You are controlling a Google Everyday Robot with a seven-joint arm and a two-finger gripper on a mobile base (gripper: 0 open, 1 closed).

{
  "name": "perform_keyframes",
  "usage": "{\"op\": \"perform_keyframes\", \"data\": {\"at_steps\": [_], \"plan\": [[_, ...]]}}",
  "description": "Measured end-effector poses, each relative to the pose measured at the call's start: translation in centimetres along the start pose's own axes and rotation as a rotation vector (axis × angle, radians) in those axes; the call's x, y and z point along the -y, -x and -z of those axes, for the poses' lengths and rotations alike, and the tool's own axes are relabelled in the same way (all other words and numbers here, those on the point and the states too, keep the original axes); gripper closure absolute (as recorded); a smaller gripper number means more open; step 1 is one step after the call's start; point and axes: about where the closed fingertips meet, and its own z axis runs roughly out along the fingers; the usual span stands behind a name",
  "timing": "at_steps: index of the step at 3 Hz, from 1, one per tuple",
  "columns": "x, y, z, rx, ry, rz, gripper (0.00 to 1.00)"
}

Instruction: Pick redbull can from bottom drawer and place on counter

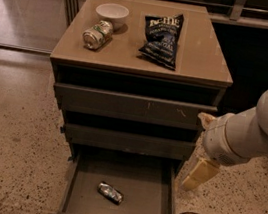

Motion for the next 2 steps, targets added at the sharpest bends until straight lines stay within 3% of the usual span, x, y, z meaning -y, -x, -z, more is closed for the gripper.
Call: {"op": "perform_keyframes", "data": {"at_steps": [2], "plan": [[-5.8, 0.6, -11.7, 0.186, 0.034, -0.001, 0.00]]}}
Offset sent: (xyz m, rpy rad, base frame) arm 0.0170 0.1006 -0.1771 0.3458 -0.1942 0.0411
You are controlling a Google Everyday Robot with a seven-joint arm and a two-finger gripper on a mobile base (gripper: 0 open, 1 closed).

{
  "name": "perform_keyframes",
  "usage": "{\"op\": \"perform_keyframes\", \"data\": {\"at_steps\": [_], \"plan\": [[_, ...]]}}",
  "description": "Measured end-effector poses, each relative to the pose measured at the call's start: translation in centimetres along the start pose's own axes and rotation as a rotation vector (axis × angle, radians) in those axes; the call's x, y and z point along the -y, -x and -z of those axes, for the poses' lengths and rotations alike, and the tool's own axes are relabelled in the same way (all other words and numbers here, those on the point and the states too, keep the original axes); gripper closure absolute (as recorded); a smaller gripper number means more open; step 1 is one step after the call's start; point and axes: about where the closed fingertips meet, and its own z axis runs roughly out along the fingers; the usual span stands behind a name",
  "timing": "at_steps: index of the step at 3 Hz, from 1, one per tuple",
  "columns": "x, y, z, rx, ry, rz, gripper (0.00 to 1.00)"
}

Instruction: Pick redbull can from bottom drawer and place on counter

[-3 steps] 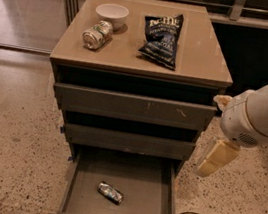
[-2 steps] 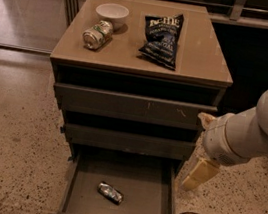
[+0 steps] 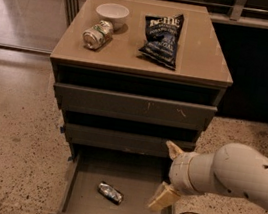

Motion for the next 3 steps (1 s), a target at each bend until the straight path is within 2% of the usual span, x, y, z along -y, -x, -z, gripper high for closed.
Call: {"op": "perform_keyframes", "data": {"at_steps": [1, 2, 3], "plan": [[-1.3, 0.0, -6.0, 0.137, -0.014, -0.013, 0.00], [-1.6, 0.6, -11.9, 0.255, -0.055, -0.031, 0.00], [0.2, 0.5, -17.7, 0.332, -0.080, -0.084, 0.00]]}}
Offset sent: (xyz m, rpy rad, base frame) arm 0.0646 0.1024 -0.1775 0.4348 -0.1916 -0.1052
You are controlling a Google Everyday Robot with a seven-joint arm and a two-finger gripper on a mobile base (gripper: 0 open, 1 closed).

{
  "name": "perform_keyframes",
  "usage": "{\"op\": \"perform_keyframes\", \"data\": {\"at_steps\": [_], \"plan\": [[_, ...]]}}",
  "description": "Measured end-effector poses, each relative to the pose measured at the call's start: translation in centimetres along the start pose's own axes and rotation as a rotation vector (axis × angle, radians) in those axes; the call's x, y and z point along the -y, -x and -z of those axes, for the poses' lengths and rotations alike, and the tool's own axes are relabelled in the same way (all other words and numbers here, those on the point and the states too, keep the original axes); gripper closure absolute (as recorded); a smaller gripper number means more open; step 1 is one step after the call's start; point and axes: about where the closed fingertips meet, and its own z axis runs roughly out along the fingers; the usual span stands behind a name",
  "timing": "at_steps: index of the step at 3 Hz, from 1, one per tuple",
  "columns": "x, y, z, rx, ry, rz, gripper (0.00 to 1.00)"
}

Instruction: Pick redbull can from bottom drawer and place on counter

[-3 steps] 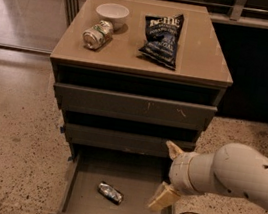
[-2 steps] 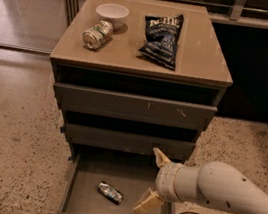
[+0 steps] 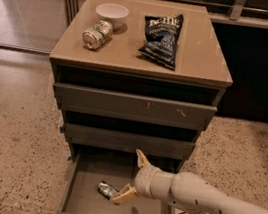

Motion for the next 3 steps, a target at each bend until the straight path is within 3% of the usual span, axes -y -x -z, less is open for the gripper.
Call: {"op": "perform_keyframes", "data": {"at_steps": [1, 2, 3], "plan": [[-1.4, -1.4, -1.7, 0.018, 0.028, -0.052, 0.00], [-1.4, -1.4, -1.7, 0.020, 0.027, -0.053, 0.00], [-1.0, -3.0, -3.4, 0.001, 0.043, -0.065, 0.00]]}}
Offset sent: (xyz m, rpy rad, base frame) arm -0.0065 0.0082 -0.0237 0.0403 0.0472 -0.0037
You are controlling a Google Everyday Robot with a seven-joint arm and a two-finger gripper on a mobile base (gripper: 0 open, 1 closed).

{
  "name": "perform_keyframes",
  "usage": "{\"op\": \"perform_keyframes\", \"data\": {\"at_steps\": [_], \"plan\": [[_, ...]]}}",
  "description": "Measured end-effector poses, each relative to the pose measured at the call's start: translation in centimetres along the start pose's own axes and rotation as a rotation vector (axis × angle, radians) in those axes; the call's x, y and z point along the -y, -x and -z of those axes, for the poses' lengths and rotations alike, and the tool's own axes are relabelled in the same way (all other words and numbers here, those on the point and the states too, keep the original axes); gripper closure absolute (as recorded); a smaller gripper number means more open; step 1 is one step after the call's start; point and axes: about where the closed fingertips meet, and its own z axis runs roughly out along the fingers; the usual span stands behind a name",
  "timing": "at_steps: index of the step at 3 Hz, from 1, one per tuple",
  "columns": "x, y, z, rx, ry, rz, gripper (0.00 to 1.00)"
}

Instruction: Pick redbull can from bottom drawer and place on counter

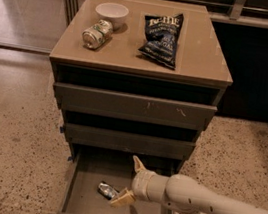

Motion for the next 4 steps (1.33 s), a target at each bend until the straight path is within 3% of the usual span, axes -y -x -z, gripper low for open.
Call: {"op": "perform_keyframes", "data": {"at_steps": [2, 4], "plan": [[0.2, -7.1, -6.9, 0.000, 0.074, -0.069, 0.00], [-1.3, -14.3, -16.3, 0.080, 0.110, -0.180, 0.00]]}}
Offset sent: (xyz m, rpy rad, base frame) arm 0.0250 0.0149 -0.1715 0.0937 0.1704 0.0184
